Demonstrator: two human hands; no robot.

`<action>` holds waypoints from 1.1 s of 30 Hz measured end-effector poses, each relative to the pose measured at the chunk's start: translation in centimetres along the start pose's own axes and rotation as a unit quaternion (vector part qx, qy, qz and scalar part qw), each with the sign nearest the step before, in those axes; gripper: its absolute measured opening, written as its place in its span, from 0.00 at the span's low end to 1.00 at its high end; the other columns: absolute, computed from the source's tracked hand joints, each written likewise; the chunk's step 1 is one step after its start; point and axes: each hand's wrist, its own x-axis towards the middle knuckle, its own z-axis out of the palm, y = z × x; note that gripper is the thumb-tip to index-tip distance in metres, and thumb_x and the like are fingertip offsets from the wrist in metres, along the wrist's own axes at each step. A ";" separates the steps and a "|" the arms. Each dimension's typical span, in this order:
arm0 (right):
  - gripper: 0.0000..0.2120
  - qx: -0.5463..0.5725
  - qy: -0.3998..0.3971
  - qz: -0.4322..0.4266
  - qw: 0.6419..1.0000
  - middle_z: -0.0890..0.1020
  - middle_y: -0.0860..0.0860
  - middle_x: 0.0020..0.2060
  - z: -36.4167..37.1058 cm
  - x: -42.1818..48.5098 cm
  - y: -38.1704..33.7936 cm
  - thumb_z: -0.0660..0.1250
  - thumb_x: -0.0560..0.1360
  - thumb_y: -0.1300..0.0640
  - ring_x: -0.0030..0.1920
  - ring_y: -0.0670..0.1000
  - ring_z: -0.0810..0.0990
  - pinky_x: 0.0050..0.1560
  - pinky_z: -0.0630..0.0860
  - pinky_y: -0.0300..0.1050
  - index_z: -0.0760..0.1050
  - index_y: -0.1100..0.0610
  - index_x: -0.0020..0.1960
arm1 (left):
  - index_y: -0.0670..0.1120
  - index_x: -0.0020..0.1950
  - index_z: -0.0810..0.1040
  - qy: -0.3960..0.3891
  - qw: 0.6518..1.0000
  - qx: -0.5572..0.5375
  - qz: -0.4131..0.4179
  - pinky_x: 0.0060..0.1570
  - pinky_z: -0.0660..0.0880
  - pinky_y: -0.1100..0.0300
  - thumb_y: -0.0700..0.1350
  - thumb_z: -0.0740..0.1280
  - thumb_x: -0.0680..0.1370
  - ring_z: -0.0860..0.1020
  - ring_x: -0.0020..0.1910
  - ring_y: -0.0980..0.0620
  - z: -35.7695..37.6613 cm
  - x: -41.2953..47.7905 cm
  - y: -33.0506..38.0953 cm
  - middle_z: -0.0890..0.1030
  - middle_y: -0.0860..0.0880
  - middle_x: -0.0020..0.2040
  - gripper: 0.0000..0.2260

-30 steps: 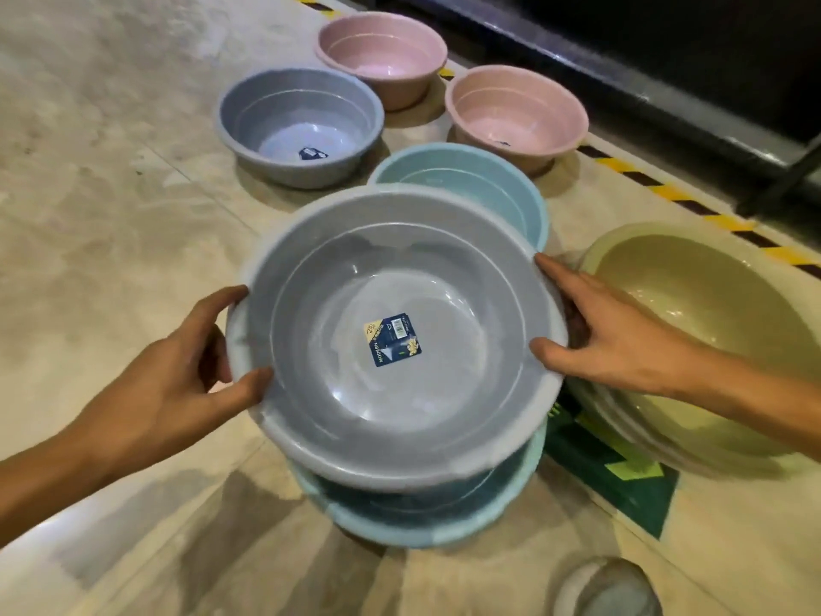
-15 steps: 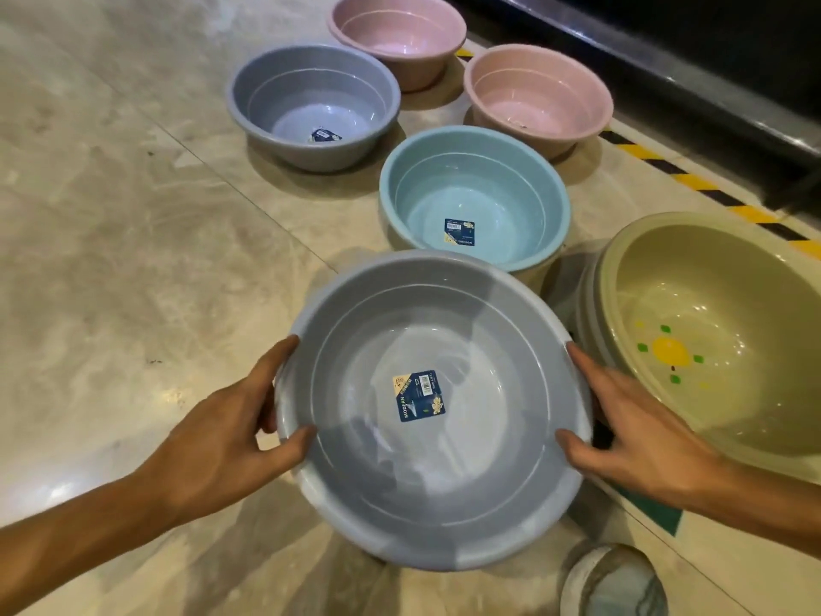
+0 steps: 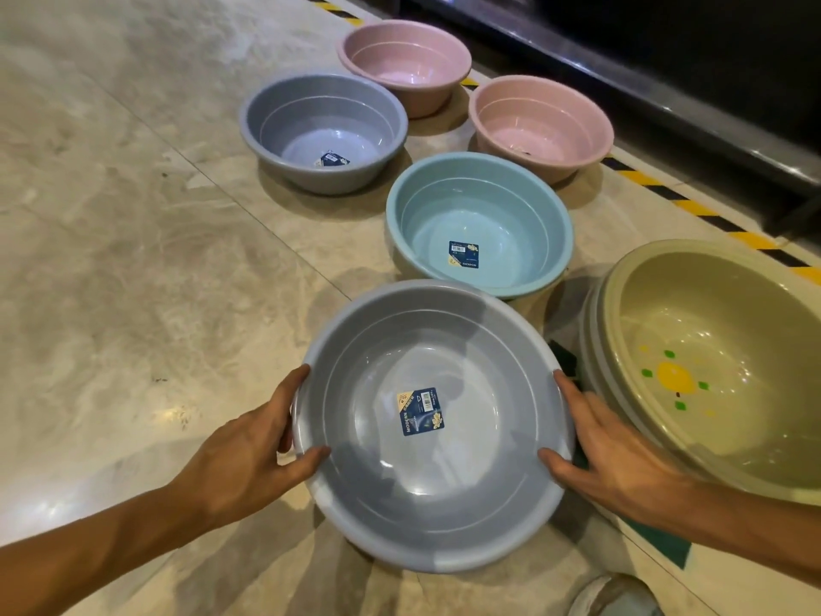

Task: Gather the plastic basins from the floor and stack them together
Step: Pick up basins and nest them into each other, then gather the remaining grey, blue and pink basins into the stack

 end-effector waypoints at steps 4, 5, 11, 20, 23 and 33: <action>0.51 0.006 -0.006 -0.004 1.000 0.69 0.46 0.62 0.1 0.3 0.2 0.40 0.66 0.18 0.53 0.44 0.75 0.60 0.75 0.42 0.28 0.43 0.78 | 0.59 0.80 0.45 -0.004 0.999 -0.041 0.000 0.35 0.74 0.65 0.64 0.67 0.74 0.77 0.45 0.62 0.6 0.2 -0.2 0.75 0.56 0.39 0.43; 0.51 0.011 -0.010 -0.003 1.000 0.69 0.46 0.63 0.2 0.3 0.3 0.41 0.66 0.18 0.54 0.44 0.75 0.61 0.75 0.43 0.27 0.43 0.78 | 0.59 0.80 0.45 -0.006 0.999 -0.048 -0.002 0.36 0.75 0.66 0.63 0.67 0.74 0.76 0.46 0.63 0.7 0.2 -0.2 0.75 0.56 0.39 0.42; 0.48 0.039 -0.022 0.005 0.999 0.68 0.45 0.68 -0.2 0.3 0.1 0.49 0.67 0.20 0.57 0.45 0.76 0.63 0.75 0.42 0.29 0.38 0.77 | 0.62 0.78 0.47 -0.012 0.998 -0.056 -0.014 0.35 0.75 0.65 0.64 0.67 0.74 0.78 0.42 0.59 0.7 0.1 -0.4 0.76 0.55 0.40 0.40; 0.33 0.008 0.093 -0.008 0.996 0.73 0.51 0.67 -7.9 6.8 -1.8 0.60 0.78 0.37 0.59 0.50 0.76 0.57 0.76 0.47 0.58 0.49 0.78 | 0.60 0.76 0.61 0.088 0.996 0.023 0.020 0.47 0.79 0.61 0.73 0.56 0.72 0.76 0.53 0.59 -5.4 4.4 2.3 0.73 0.60 0.60 0.35; 0.28 -0.025 0.098 0.000 0.995 0.77 0.51 0.58 -10.8 10.7 -0.6 0.63 0.77 0.40 0.52 0.49 0.77 0.52 0.78 0.48 0.65 0.50 0.74 | 0.57 0.74 0.66 0.112 0.992 0.042 0.031 0.48 0.80 0.56 0.62 0.66 0.75 0.78 0.53 0.54 -8.9 9.0 4.9 0.77 0.55 0.59 0.29; 0.24 -0.051 0.157 0.075 0.983 0.77 0.49 0.65 -17.6 19.9 2.6 0.67 0.77 0.41 0.57 0.50 0.78 0.49 0.78 0.45 0.69 0.47 0.70 | 0.51 0.69 0.71 0.157 0.984 0.080 0.036 0.53 0.78 0.51 0.56 0.67 0.77 0.78 0.53 0.47 -13.5 18.9 11.6 0.79 0.47 0.62 0.22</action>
